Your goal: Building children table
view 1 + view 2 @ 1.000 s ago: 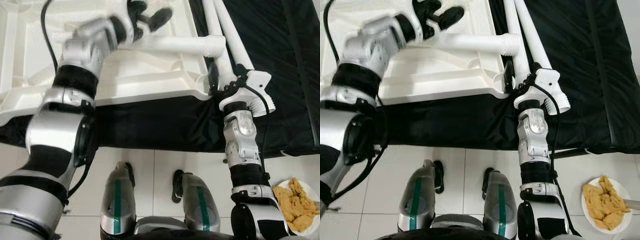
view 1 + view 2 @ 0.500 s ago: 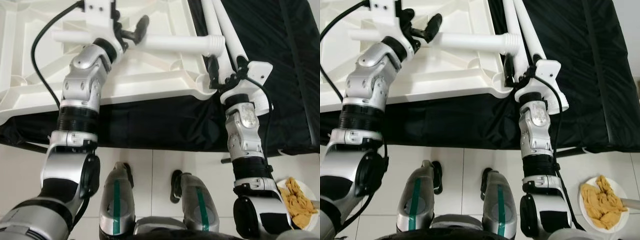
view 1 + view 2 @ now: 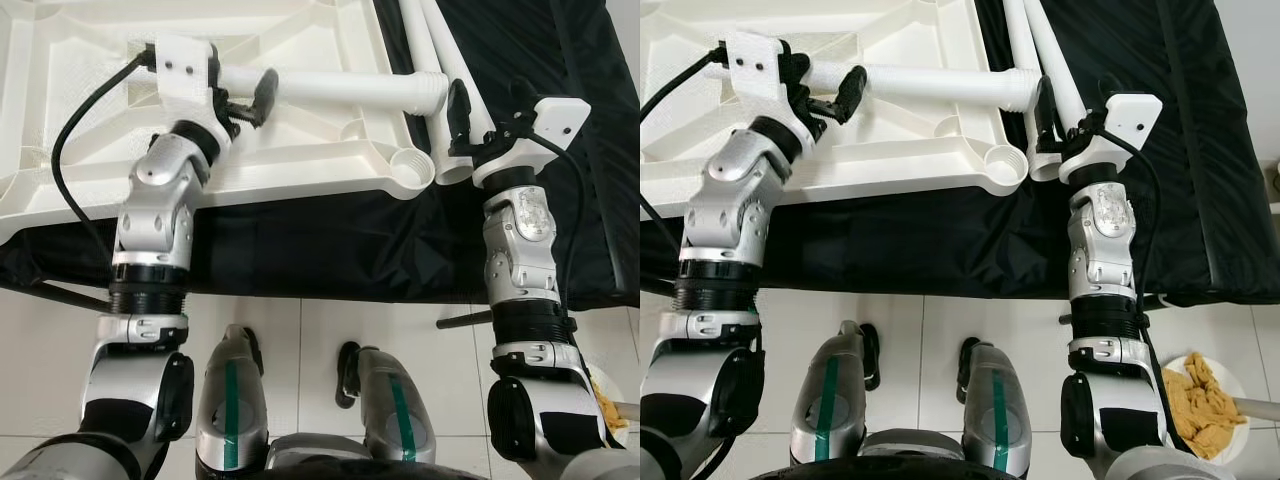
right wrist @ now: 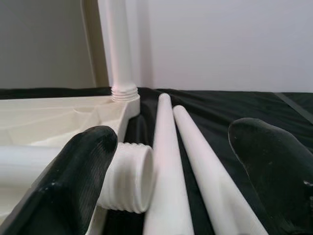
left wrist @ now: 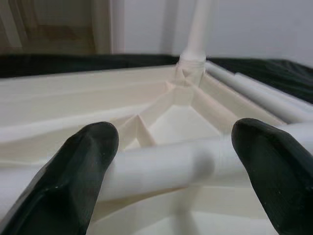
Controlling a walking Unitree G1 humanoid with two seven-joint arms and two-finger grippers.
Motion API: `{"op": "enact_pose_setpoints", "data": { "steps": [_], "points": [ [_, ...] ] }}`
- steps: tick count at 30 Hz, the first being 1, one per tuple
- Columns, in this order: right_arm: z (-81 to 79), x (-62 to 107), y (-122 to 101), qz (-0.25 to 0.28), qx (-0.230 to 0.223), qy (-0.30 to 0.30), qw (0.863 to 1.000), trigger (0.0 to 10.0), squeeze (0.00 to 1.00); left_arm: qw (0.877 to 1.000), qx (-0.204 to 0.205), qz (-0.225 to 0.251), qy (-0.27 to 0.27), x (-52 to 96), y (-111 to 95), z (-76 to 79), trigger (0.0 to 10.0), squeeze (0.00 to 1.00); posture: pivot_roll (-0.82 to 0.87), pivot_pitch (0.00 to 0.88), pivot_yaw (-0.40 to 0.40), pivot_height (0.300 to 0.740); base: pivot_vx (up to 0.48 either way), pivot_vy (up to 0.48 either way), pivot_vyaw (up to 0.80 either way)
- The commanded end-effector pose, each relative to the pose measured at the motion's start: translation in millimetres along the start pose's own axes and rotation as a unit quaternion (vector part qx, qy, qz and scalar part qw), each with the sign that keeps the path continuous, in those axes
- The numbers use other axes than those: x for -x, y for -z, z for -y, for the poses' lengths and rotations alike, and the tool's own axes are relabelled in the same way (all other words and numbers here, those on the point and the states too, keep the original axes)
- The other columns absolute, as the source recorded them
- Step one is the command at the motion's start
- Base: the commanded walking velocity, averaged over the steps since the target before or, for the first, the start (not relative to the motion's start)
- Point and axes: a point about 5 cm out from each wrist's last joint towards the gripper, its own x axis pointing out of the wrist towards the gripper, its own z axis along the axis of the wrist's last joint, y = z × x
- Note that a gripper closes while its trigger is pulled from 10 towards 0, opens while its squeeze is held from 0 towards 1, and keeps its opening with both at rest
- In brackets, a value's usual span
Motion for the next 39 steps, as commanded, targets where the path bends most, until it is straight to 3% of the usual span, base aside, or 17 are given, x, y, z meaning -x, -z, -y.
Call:
{"op": "enact_pose_setpoints", "data": {
  "steps": [1,3,7,9,15,17,20,23,25,32,34,39],
  "points": [
    [-2.8,4.0,2,-0.008,-0.008,-0.006,1.000,10.0,0.00,0.999,-0.003,0.007,-0.038,4.3,1,-1.1,10.0,0.00,0.06,0.077,-0.065,0.740,0.000,0.000,0.00],
    [-8.3,7.1,3,-0.013,-0.013,-0.010,1.000,10.0,0.00,0.999,-0.003,0.010,-0.043,9.0,2,1.1,10.0,0.00,0.06,0.072,-0.066,0.740,0.000,0.000,0.00],
    [-24.8,15.8,1,-0.019,-0.051,-0.027,0.998,10.0,0.00,0.996,0.061,-0.011,-0.069,21.0,10,8.5,10.0,0.00,0.06,0.063,-0.059,0.740,0.000,0.000,0.00],
    [-26.4,16.8,0,-0.018,-0.053,-0.027,0.998,10.0,0.00,0.995,0.072,-0.015,-0.074,22.6,11,9.4,10.0,0.00,0.06,0.063,-0.059,0.740,0.000,0.000,0.00],
    [-22.5,16.8,3,-0.037,-0.038,-0.009,0.999,10.0,0.00,0.995,0.040,-0.016,-0.088,27.1,9,11.4,10.0,0.00,0.06,0.053,-0.059,0.740,0.000,0.000,0.00],
    [-15.7,16.3,5,-0.051,-0.021,0.014,0.998,10.0,0.00,0.995,0.003,-0.016,-0.099,30.4,8,9.7,10.0,0.00,0.06,0.046,-0.059,0.740,0.000,0.000,0.00],
    [-12.1,13.9,3,-0.041,-0.009,0.014,0.999,10.0,0.00,0.995,0.000,-0.021,-0.098,31.9,10,7.7,10.0,0.00,0.07,0.039,-0.060,0.740,0.000,0.000,0.00],
    [-6.3,6.7,-3,-0.041,0.067,-0.005,0.997,10.0,0.00,0.995,-0.038,-0.022,-0.093,35.5,7,5.7,10.0,0.00,0.07,0.032,-0.061,0.740,0.000,0.000,0.00],
    [-6.3,6.7,-3,-0.041,0.067,-0.005,0.997,10.0,0.00,0.995,-0.038,-0.022,-0.093,35.5,7,5.7,10.0,0.00,0.07,0.032,-0.061,0.740,0.000,0.000,0.00],
    [-5.5,-5.3,-10,-0.031,0.045,-0.093,0.994,10.0,0.00,0.996,-0.063,-0.025,-0.051,36.2,2,13.1,10.0,0.00,0.07,0.035,-0.074,0.740,0.000,0.000,0.00],
    [-7.8,-13.5,-17,-0.027,0.052,-0.146,0.987,10.0,0.00,0.998,-0.058,-0.017,-0.007,37.5,-4,21.6,10.0,0.00,0.08,0.050,-0.085,0.740,0.000,0.000,0.00],
    [-17.0,-26.5,-29,-0.025,0.061,-0.266,0.962,10.0,0.00,0.998,-0.044,-0.012,0.040,43.1,-14,32.9,10.0,0.00,0.08,0.087,-0.105,0.740,0.000,0.000,0.00]
  ]
}}
